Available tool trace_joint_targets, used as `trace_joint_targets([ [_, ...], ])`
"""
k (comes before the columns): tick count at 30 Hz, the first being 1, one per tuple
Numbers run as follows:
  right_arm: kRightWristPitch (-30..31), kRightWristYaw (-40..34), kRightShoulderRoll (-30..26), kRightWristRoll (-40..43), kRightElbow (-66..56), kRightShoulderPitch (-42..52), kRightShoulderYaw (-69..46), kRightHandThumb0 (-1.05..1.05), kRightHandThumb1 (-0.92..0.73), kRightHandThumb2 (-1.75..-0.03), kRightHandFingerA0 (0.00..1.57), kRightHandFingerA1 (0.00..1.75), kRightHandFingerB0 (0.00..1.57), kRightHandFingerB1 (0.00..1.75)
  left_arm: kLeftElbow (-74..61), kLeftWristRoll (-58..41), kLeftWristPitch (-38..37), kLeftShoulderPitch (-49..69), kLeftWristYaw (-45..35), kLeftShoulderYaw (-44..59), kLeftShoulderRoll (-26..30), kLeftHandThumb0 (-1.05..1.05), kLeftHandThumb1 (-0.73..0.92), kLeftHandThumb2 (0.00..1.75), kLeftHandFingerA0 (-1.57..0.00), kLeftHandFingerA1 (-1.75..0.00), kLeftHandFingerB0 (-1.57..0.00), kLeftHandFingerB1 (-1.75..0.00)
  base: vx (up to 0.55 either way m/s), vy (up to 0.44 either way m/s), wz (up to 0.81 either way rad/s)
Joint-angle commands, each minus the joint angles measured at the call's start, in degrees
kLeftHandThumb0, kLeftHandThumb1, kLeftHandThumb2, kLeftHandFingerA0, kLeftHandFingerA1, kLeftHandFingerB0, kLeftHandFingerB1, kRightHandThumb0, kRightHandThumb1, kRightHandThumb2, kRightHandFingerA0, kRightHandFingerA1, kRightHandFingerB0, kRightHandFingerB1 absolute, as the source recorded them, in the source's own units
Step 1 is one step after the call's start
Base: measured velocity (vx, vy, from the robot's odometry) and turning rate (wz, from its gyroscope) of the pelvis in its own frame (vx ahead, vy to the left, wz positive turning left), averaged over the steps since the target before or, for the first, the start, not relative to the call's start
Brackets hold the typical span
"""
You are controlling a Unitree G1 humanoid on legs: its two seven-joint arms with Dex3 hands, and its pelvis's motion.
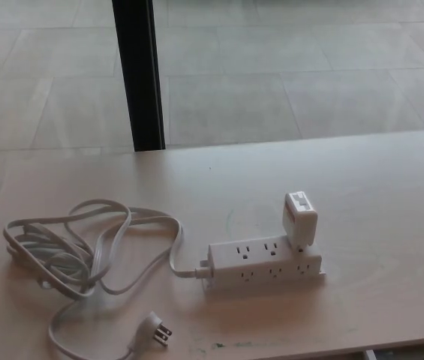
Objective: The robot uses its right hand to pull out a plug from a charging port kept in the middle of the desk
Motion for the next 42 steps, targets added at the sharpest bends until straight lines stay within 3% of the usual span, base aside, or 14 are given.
trace_joint_targets([
  [1, 1.5, 2.5, -6.0, 17.3, -8.7, -3.8, -14.6, -1.05, -0.44, -0.99, 0.92, 1.05, 0.23, 0.93, 1.4, -8.6, -2.0, -1.4, -5.8, 8.0, 4.6, -0.94, 0.92, 0.85, -0.61, -0.53, -0.20, -0.37, 0.00, 0.000, 0.00],
  [3, 3.7, 1.6, -7.6, 16.0, -14.0, -6.0, -14.2, -1.03, -0.61, -0.60, 0.93, 1.06, 0.23, 1.06, 1.5, -8.5, -2.0, -1.5, -6.2, 8.4, 4.4, -0.92, 0.92, 0.85, -0.61, -0.53, -0.19, -0.37, 0.00, 0.000, 0.00],
  [5, 6.3, 1.8, -8.7, 17.1, -19.0, -9.1, -14.5, -1.00, -0.39, -0.91, 0.95, 1.04, 0.36, 0.87, 1.7, -8.3, -2.2, -1.4, -6.4, 8.9, 4.1, -0.92, 0.92, 0.85, -0.61, -0.52, -0.19, -0.37, 0.00, 0.000, 0.00],
  [9, 11.2, 2.4, -12.2, 16.5, -31.5, -15.4, -11.0, -1.05, -0.42, -0.90, 1.03, 0.93, 0.49, 0.76, 2.3, -8.3, -2.3, -1.3, -6.9, 9.6, 3.7, -0.95, 0.92, 0.86, -0.60, -0.51, -0.18, -0.36, 0.00, 0.000, 0.00],
  [10, 12.4, 3.1, -13.0, 17.2, -33.8, -17.5, -10.1, -1.00, -0.40, -0.88, 1.08, 0.88, 0.53, 0.73, 1.8, -8.1, -2.1, -1.2, -7.0, 9.5, 3.7, -0.84, 0.84, 1.19, -0.55, -0.60, -0.13, -0.45, 0.00, 0.000, 0.00],
  [13, 13.0, 5.4, -14.5, 17.1, -37.5, -21.3, -7.2, -0.92, -0.46, -0.91, 1.05, 0.93, 0.46, 0.64, 1.3, -8.1, -2.4, -0.9, -6.9, 9.9, 3.3, -0.85, 0.84, 1.19, -0.54, -0.60, -0.13, -0.45, 0.00, 0.000, 0.00],
  [15, 15.4, 8.0, -15.2, 19.2, -40.2, -28.6, -2.8, -0.81, -0.66, -0.60, 0.93, 1.13, 0.35, 0.41, 0.9, -8.0, -2.0, -0.8, -6.8, 9.9, 3.2, -0.86, 0.84, 1.20, -0.55, -0.60, -0.12, -0.45, 0.00, 0.000, 0.00],
  [16, 17.8, 7.3, -15.0, 19.5, -42.3, -30.7, -1.1, -0.86, -0.57, -0.92, 0.90, 1.13, 0.26, 0.46, 1.3, -8.0, -2.3, -0.9, -6.6, 10.0, 3.1, -0.93, 0.92, 0.85, -0.60, -0.51, -0.19, -0.37, 0.00, 0.000, 0.00],
  [17, 19.3, 7.7, -15.3, 19.1, -43.6, -32.6, 0.8, -0.73, -0.67, -0.61, 0.77, 1.24, 0.25, 0.32, 2.0, -8.2, -2.3, -1.3, -7.1, 10.2, 3.2, -0.94, 0.91, 0.86, -0.59, -0.51, -0.17, -0.36, 0.00, 0.000, 0.00],
  [31, 15.1, 14.4, -12.9, 3.8, -41.2, -48.2, 30.6, -0.95, -0.54, -0.87, 0.92, 1.22, 0.24, 0.40, 1.3, -8.2, -2.0, -1.2, -7.5, 10.5, 3.4, -0.93, 0.91, 0.86, -0.60, -0.52, -0.18, -0.36, 0.00, 0.000, 0.00],
  [32, 15.9, 14.0, -12.5, 3.0, -41.1, -48.9, 32.3, -0.82, -0.58, -0.59, 0.92, 1.25, 0.29, 0.30, 1.2, -8.3, -1.8, -1.2, -7.7, 10.6, 3.3, -0.91, 0.92, 0.85, -0.59, -0.52, -0.19, -0.35, 0.00, 0.000, 0.00],
  [33, 15.9, 14.1, -11.5, 1.3, -40.8, -49.9, 35.7, -0.90, -0.52, -0.88, 0.94, 1.18, 0.23, 0.41, 1.2, -8.3, -2.2, -1.1, -7.9, 10.5, 3.3, -0.91, 0.92, 0.85, -0.60, -0.53, -0.19, -0.36, 0.00, 0.000, 0.00],
  [37, 13.4, 14.2, -10.6, -2.1, -38.9, -51.3, 42.2, -0.95, -0.55, -0.89, 0.95, 1.25, 0.23, 0.40, 1.3, -8.5, -1.8, -1.3, -8.0, 10.8, 3.7, -0.91, 0.92, 0.84, -0.61, -0.53, -0.18, -0.35, 0.00, 0.000, 0.00],
  [42, 12.4, 15.3, -11.2, -10.6, -36.8, -55.1, 53.1, -0.81, -0.62, -0.62, 0.94, 1.45, 0.26, 0.33, 0.6, -8.8, -2.1, -0.9, -8.4, 10.8, 3.9, -0.92, 0.92, 0.83, -0.59, -0.51, -0.19, -0.35, 0.00, 0.000, 0.00],
])
